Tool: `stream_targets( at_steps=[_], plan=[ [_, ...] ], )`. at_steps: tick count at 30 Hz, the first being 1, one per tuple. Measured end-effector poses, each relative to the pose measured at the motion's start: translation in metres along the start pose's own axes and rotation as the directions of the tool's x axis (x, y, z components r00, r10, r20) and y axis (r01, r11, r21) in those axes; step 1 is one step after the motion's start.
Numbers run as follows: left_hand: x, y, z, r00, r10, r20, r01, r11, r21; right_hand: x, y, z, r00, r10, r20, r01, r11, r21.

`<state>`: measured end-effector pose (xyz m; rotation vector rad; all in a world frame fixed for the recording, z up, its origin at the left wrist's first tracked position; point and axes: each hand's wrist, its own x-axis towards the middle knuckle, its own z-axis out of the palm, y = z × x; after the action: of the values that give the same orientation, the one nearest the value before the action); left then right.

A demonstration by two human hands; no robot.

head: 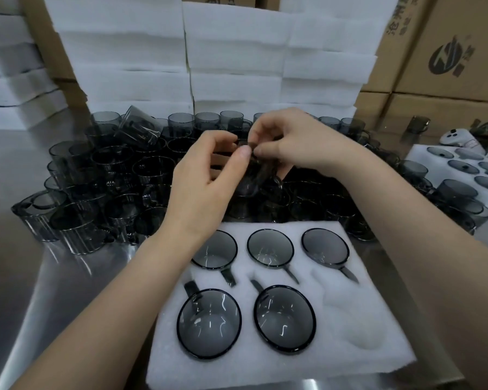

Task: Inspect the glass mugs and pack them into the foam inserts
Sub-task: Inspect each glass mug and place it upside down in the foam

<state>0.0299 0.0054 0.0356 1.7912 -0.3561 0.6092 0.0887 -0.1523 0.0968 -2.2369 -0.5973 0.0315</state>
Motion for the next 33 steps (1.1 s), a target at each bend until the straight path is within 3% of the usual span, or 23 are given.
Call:
stream_targets(
  at_steps=[6, 9, 13, 18, 23, 30, 33],
  plan=[
    [0.003, -0.001, 0.003, 0.983, -0.067, 0.171, 0.036, 0.983, 0.181, -0.007, 0.008, 0.01, 0.987, 0.081, -0.142, -0.027, 0.937, 0.349],
    [0.005, 0.002, 0.004, 0.976, -0.1, 0.196, 0.063, 0.98, 0.186, -0.012, 0.02, 0.014, 0.998, 0.061, 0.014, -0.057, 0.799, 0.598],
    [0.005, 0.003, 0.005, 0.961, -0.105, 0.255, 0.049, 0.974, 0.219, -0.021, 0.032, 0.021, 0.99, -0.076, 0.115, -0.026, 0.716, 0.698],
    [0.006, 0.003, 0.005, 0.947, -0.077, 0.311, -0.018, 0.957, 0.291, -0.034, 0.032, 0.014, 0.985, -0.119, 0.121, 0.005, 0.736, 0.677],
    [0.0, 0.007, 0.004, 0.931, -0.086, 0.354, -0.009, 0.966, 0.258, -0.047, 0.023, 0.01, 0.989, -0.046, 0.138, -0.04, 0.827, 0.561],
    [-0.006, 0.001, 0.004, 0.946, -0.003, 0.325, -0.102, 0.946, 0.306, -0.045, 0.01, 0.026, 0.996, 0.01, -0.088, 0.023, 0.934, 0.356],
    [-0.004, 0.002, 0.005, 0.95, 0.057, 0.308, -0.164, 0.928, 0.334, -0.041, 0.012, 0.032, 0.979, -0.001, -0.203, 0.078, 0.926, 0.371]
  ],
)
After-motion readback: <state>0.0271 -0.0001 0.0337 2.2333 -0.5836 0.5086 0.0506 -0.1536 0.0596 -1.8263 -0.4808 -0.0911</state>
